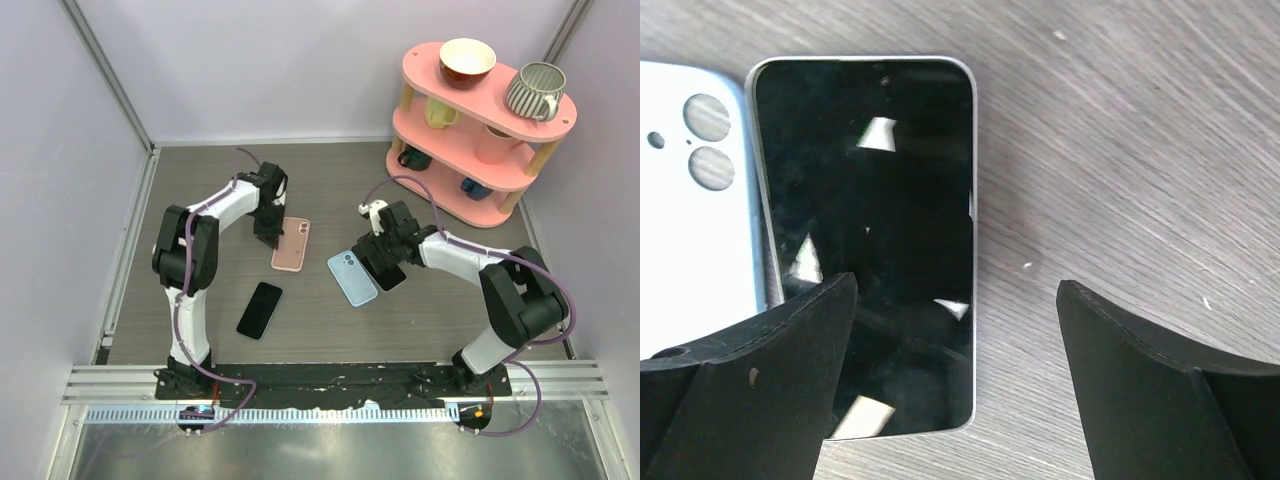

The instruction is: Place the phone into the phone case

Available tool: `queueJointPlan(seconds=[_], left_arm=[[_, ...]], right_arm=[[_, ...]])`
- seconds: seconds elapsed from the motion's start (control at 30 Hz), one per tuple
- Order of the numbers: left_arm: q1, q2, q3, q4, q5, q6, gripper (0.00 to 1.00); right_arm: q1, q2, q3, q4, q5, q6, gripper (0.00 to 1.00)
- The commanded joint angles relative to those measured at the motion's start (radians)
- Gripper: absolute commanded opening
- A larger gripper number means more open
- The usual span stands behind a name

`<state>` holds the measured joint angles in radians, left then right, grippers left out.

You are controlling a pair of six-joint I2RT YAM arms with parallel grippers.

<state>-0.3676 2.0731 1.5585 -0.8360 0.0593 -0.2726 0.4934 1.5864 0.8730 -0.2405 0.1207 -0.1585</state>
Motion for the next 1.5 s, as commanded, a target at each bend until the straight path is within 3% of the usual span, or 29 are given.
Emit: queueJointPlan(seconds=[0.0, 0.13, 0.37, 0.57, 1.03, 1.3, 1.47], left_arm=[[-0.005, -0.102, -0.058, 0.08, 0.066, -0.163, 0.15], [-0.005, -0.116, -0.084, 0.129, 0.139, -0.195, 0.37], [-0.005, -0.208, -0.087, 0.163, 0.136, -0.211, 0.5], [-0.004, -0.346, -0.097, 0.19, 0.041, -0.194, 0.57], [0.013, -0.446, -0.176, 0.238, -0.039, -0.169, 0.61], [0.021, -0.398, -0.155, 0.229, -0.05, -0.178, 0.63], [0.021, -0.323, -0.103, 0.195, -0.075, -0.204, 0.61]], right_arm=[[-0.003, -0.014, 0.015, -0.049, -0.111, -0.058, 0.88], [0.0, -0.009, 0.012, -0.062, -0.204, -0.058, 0.88], [0.017, -0.009, 0.011, -0.086, -0.219, -0.068, 0.88], [0.025, -0.023, 0.004, -0.082, -0.228, -0.076, 0.88], [0.062, 0.032, 0.004, -0.025, -0.035, -0.064, 0.91], [0.06, 0.087, 0.001, -0.019, -0.073, -0.056, 0.92], [0.054, 0.116, 0.007, -0.031, -0.087, -0.053, 0.87]])
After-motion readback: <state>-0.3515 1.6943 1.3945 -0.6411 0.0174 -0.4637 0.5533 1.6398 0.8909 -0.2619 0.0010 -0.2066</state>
